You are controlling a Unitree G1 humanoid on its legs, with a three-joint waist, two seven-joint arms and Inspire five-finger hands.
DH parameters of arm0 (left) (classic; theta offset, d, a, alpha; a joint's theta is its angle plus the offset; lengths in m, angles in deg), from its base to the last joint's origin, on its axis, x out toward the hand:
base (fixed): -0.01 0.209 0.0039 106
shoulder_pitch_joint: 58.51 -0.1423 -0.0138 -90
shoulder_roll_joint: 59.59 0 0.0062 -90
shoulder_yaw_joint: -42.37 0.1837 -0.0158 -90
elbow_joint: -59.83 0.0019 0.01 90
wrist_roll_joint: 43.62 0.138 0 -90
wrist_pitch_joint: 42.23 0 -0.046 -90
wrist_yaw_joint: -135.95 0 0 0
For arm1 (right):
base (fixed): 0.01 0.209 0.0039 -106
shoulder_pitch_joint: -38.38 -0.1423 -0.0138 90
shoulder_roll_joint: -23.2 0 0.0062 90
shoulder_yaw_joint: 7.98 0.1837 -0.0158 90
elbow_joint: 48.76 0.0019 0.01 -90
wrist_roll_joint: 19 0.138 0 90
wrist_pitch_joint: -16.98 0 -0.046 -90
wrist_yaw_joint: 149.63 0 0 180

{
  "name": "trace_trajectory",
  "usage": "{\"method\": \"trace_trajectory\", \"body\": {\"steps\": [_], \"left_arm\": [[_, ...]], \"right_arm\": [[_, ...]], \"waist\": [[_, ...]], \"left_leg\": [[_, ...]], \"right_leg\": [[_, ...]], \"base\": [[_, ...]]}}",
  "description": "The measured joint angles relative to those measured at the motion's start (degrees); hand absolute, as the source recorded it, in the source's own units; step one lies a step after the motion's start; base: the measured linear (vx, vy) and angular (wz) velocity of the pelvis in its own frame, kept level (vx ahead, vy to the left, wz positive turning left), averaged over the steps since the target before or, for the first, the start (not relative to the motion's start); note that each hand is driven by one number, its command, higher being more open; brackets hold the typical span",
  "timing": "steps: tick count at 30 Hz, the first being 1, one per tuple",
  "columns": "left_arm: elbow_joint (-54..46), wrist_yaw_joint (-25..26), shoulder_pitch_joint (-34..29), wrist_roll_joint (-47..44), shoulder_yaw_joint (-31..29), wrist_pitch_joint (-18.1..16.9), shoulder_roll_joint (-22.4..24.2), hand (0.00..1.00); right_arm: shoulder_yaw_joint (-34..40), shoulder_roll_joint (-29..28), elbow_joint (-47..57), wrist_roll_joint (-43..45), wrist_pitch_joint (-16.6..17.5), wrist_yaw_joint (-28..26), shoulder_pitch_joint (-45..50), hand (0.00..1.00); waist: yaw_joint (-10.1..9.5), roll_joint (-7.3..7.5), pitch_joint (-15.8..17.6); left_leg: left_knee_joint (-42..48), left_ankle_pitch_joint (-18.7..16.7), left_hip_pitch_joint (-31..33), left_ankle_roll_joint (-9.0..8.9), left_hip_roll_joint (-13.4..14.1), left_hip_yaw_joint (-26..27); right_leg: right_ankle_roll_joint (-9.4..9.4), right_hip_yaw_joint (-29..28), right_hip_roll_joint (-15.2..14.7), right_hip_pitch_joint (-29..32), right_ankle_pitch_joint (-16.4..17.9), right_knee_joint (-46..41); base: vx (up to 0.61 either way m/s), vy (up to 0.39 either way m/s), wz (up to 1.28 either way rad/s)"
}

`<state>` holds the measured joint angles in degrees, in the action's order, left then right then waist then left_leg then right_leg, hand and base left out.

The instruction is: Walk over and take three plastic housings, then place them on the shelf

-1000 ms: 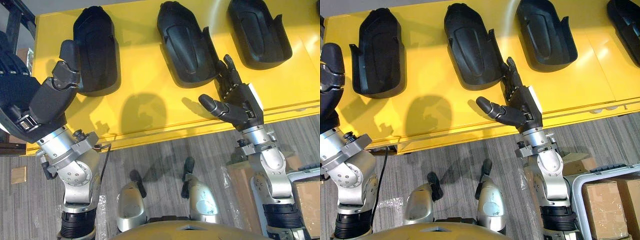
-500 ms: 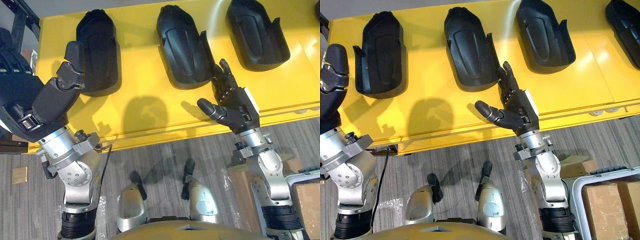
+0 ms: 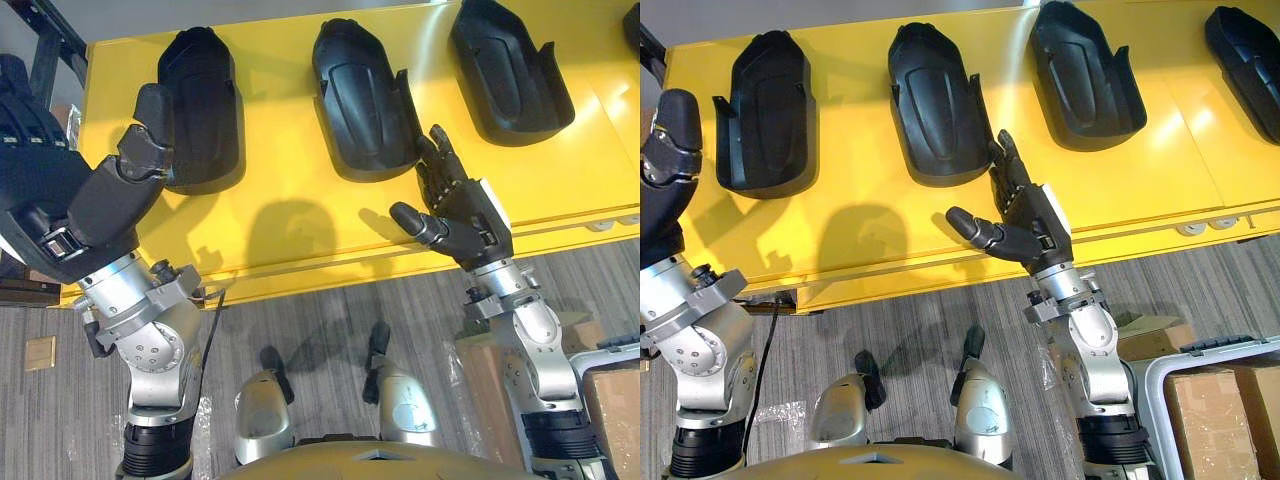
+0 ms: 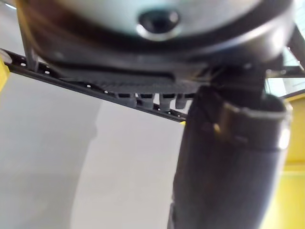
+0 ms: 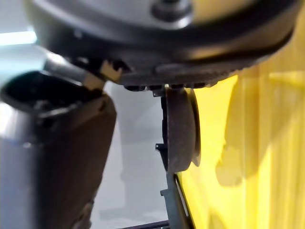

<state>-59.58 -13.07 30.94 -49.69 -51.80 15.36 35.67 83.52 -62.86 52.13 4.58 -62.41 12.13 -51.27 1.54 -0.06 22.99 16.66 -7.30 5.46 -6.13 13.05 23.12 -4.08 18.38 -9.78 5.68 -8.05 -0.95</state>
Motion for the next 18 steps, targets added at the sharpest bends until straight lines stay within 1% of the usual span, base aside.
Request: {"method": "trace_trajectory", "body": {"steps": [8,11,13,16,18], "left_arm": [[1.29,0.0,-0.01,0.0,0.0,0.0,0.0,1.0],[1.47,-0.05,-0.02,-0.01,0.0,0.0,0.0,1.0],[1.46,-0.37,-0.01,0.0,0.02,0.0,0.16,1.0],[1.46,-0.39,-0.07,-0.01,0.02,0.0,0.57,1.0],[1.46,-0.37,-0.16,-0.01,0.03,0.0,1.0,1.0]], "right_arm": [[-0.06,0.0,-0.24,-0.14,0.2,0.34,-0.03,1.0],[-0.77,0.0,-0.91,-0.25,1.76,1.57,-0.01,1.0],[-0.99,-0.02,-0.96,-0.93,3.05,4.01,0.04,1.0],[-0.41,-0.4,-0.9,-1.71,3.81,7.13,0.68,1.0],[0.74,-1.67,-0.34,-3.2,3.9,8.45,1.24,1.0]], "waist": [[-0.05,-0.14,-0.08],[-0.07,-0.4,-0.22],[-0.07,-0.68,-0.38],[-0.21,-0.89,-0.5],[-0.24,-0.89,-0.5]], "left_leg": [[0.01,0.05,0.0,0.03,0.0,-0.14],[0.0,0.06,0.0,0.03,-0.01,-0.15],[0.0,0.06,-0.03,0.03,-0.01,-0.15],[-0.01,0.06,-0.07,0.03,-0.02,-0.14],[-0.01,0.06,-0.1,0.03,-0.02,-0.13]], "right_leg": [[0.0,0.13,-0.01,-0.1,0.0,0.0],[0.0,0.13,-0.01,-0.1,0.0,0.0],[0.0,0.13,-0.01,-0.13,0.0,0.0],[0.0,0.12,-0.01,-0.16,0.0,0.0],[0.0,0.1,0.0,-0.19,0.0,0.0]], "base": [[0.0,0.0,0.0],[0.0,0.0,0.0],[0.0,0.0,0.0],[0.0,0.0,0.0],[0.0,0.0,0.0]]}}
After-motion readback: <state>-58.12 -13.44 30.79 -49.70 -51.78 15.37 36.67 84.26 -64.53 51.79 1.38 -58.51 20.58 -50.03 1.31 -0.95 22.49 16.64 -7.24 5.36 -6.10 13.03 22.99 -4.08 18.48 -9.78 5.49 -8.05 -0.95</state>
